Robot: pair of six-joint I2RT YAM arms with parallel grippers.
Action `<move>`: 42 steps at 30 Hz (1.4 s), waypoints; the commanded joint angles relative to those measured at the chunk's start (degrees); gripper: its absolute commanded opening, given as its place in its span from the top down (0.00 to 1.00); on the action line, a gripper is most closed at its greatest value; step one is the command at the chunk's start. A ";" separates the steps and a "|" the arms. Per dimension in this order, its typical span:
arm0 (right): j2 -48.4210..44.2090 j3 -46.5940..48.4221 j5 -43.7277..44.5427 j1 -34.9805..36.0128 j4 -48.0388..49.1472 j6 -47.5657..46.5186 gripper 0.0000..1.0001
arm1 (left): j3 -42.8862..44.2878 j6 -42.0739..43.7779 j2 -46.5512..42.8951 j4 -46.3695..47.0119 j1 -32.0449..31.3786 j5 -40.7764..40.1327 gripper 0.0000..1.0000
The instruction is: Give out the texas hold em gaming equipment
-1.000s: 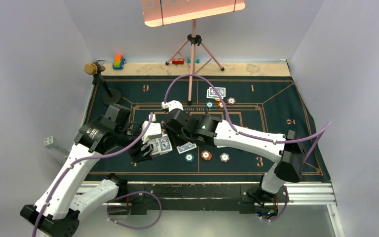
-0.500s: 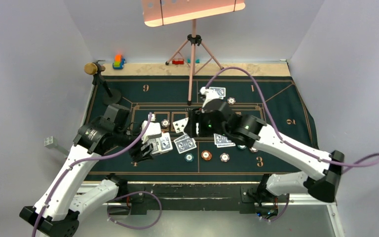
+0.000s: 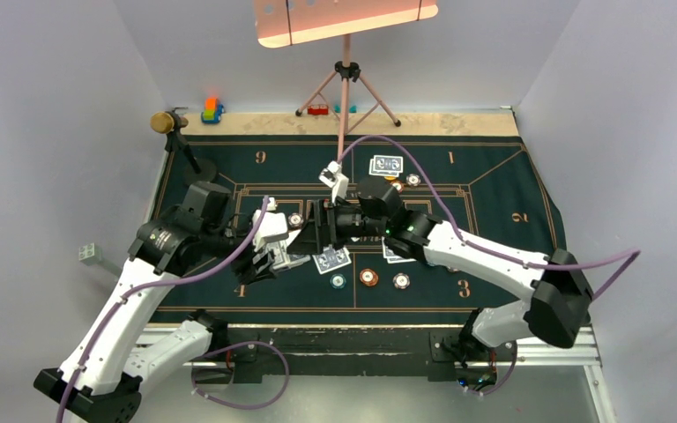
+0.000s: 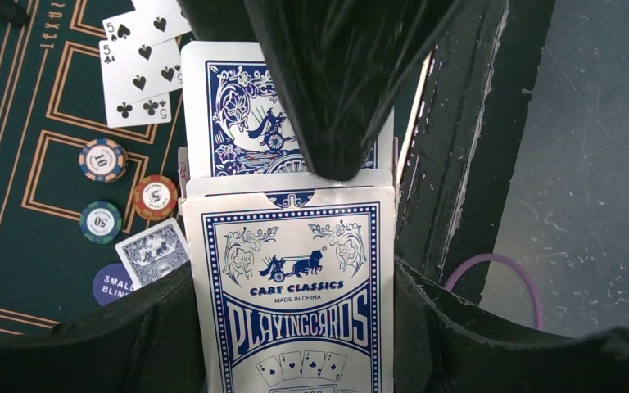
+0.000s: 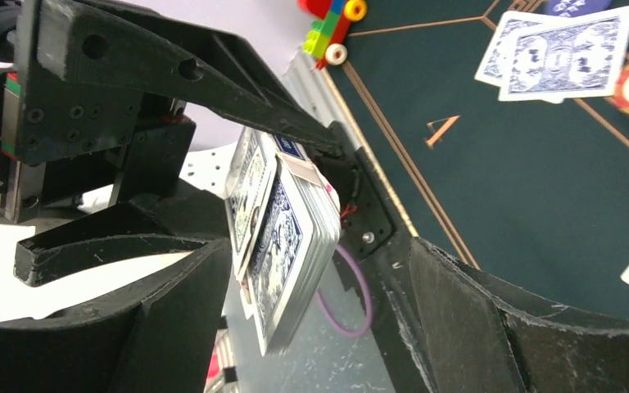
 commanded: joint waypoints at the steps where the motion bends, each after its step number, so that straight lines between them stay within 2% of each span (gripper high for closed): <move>1: 3.20 2.92 -9.44 0.05 10.53 3.61 0.16 | 2.83 -1.19 0.18 2.96 0.04 2.42 1.00; 4: 5.22 2.74 -10.68 0.05 13.71 5.89 0.18 | 2.87 -1.59 0.17 3.37 0.01 2.58 1.00; 7: 7.11 2.93 -11.83 0.05 16.17 7.78 0.26 | 2.79 -1.87 0.31 3.58 0.01 2.49 1.00; 10: 8.00 2.51 -12.64 0.05 18.28 9.11 0.44 | 2.38 -1.94 0.42 3.47 0.06 2.52 1.00; 13: 8.38 1.65 -13.25 0.05 20.01 10.45 0.67 | 2.15 -2.14 0.65 3.49 0.01 2.55 0.88; 14: 8.11 1.32 -13.20 0.05 20.24 10.63 0.72 | 2.17 -2.33 0.66 3.33 0.05 2.24 0.78; 16: 7.05 0.09 -12.57 -0.15 20.57 10.95 0.79 | 2.94 -3.84 0.87 2.77 0.07 0.40 0.48; 18: 5.16 -1.97 -12.02 -0.85 20.18 10.92 0.83 | 4.14 -4.50 0.65 1.52 0.17 -2.32 0.10; 19: 3.93 -2.97 -11.63 -1.28 19.39 10.47 0.84 | 4.59 -4.96 0.37 1.39 0.20 -3.55 0.02; 25: -2.77 -9.62 -8.24 -3.54 10.05 4.37 0.84 | 8.86 -10.97 2.99 -0.71 0.47 -6.80 0.00; 29: -3.43 -13.78 -4.82 -3.51 4.43 -0.77 0.83 | 9.48 -14.95 4.29 0.66 1.33 -9.51 0.00; 34: 1.16 -16.57 -1.88 -3.31 5.68 -2.87 0.82 | 7.56 -16.06 4.33 1.12 1.89 -11.63 0.00; 42: 14.11 -11.25 -2.31 0.12 8.93 -5.77 0.80 | 4.10 -17.21 1.94 2.92 2.56 -15.85 0.00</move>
